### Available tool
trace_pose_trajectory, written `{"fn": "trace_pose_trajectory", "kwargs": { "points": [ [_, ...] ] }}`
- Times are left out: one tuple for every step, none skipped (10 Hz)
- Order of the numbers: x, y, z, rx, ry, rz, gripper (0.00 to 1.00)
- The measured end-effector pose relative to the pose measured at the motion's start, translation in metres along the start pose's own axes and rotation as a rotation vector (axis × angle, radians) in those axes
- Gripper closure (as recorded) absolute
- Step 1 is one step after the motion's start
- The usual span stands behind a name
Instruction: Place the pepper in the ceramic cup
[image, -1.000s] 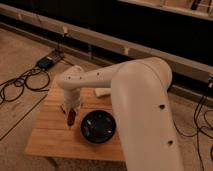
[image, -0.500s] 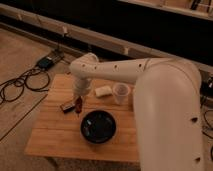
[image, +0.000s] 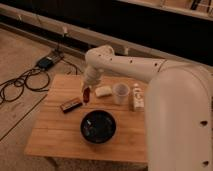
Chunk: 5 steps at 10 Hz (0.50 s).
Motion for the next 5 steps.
{"fn": "trace_pose_trajectory", "kwargs": {
  "points": [
    [-0.006,-0.010,-0.004,-0.018,0.002,0.042,1.00],
    [-0.011,-0.020,-0.008,-0.033,0.004,0.078,1.00],
    [-0.015,-0.029,-0.011,-0.049,0.011,0.120,1.00],
    [-0.020,-0.032,-0.014,-0.085,0.020,0.185,1.00],
    [-0.026,-0.037,-0.019,-0.114,0.022,0.240,1.00]
  ]
}}
